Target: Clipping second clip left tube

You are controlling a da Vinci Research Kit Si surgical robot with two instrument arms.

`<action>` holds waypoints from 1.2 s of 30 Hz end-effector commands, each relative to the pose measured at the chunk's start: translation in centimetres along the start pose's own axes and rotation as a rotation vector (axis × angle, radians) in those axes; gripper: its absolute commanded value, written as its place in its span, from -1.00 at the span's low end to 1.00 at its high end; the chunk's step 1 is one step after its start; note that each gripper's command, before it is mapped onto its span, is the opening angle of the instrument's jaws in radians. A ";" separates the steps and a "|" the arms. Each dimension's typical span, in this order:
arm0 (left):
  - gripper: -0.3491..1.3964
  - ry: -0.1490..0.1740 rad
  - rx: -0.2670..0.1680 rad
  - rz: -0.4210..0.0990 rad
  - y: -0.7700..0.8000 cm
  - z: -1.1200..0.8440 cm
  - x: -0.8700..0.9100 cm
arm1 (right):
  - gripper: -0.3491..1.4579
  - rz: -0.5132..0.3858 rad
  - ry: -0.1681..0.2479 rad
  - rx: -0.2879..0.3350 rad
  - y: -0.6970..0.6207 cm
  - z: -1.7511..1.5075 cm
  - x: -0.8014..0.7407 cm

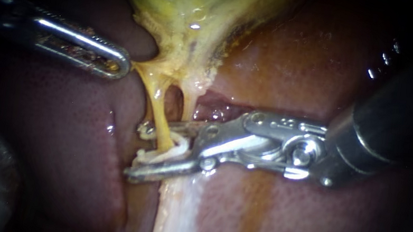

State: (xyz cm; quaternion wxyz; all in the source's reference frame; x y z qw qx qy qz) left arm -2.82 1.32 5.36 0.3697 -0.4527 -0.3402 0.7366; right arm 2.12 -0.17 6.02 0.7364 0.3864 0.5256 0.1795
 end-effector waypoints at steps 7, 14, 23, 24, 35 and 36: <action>-1.00 0.000 0.000 0.000 0.00 0.00 0.00 | -0.08 0.003 0.073 0.040 -0.23 -0.05 0.20; -1.00 0.000 0.000 0.000 0.00 -0.01 0.00 | -0.11 -0.001 0.059 0.109 -0.52 -0.13 0.31; -1.00 0.000 0.000 0.000 0.01 -0.01 0.00 | -0.18 -0.016 0.045 0.139 -0.57 -0.15 0.30; -1.00 0.000 0.000 0.000 0.01 -0.01 0.00 | -0.20 -0.015 0.046 0.138 -0.56 -0.15 0.30; -1.00 0.000 0.000 0.000 0.01 -0.01 0.00 | -0.63 -0.012 0.047 0.140 -0.54 -0.23 0.34; -1.00 0.000 0.000 0.000 0.01 -0.01 0.00 | -0.67 -0.012 0.047 0.141 -0.54 -0.24 0.34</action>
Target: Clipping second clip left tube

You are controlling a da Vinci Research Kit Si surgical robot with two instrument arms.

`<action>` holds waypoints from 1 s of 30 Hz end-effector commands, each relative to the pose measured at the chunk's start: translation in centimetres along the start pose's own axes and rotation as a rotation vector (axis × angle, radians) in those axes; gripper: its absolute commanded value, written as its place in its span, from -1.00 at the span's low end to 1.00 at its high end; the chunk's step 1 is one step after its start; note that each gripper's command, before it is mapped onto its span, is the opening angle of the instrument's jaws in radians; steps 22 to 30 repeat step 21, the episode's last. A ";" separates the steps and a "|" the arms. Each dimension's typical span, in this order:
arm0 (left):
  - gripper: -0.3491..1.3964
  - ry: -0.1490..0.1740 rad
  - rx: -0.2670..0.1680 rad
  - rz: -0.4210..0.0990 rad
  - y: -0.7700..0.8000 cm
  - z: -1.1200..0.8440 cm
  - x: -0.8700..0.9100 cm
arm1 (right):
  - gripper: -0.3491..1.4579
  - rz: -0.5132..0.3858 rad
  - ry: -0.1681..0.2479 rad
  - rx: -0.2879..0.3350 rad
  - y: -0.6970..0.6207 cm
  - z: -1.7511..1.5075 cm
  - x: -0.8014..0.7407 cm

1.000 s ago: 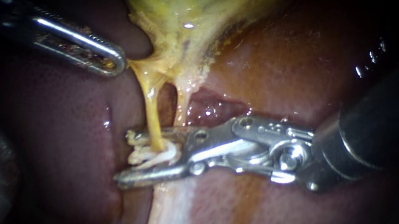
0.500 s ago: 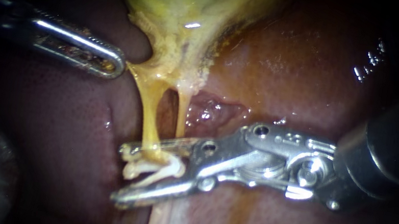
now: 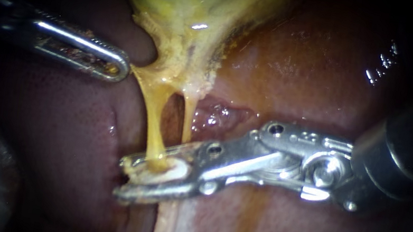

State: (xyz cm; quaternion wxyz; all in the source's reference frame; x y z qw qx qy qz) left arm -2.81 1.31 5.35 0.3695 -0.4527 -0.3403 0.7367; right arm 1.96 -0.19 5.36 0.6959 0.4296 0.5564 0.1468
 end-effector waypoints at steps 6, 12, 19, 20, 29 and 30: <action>-1.00 0.000 0.001 0.000 0.00 0.01 -0.01 | -1.00 0.106 0.000 0.003 -0.03 -0.05 -0.03; -1.00 0.000 0.001 0.000 -0.01 0.01 -0.01 | -1.00 0.115 -0.002 0.005 -0.05 -0.06 -0.06; -1.00 0.000 0.001 0.001 -0.02 0.01 -0.01 | -1.00 0.115 -0.001 0.004 -0.03 -0.06 -0.07; -1.00 0.000 0.000 0.001 -0.02 0.01 -0.01 | -1.00 0.115 -0.002 0.004 -0.03 -0.06 -0.07; -1.00 0.000 0.000 0.001 -0.03 0.01 -0.01 | -1.00 0.121 -0.002 0.004 -0.03 -0.06 -0.07; -1.00 0.000 0.000 0.001 -0.03 0.01 -0.01 | -1.00 0.121 -0.002 0.004 -0.03 -0.06 -0.07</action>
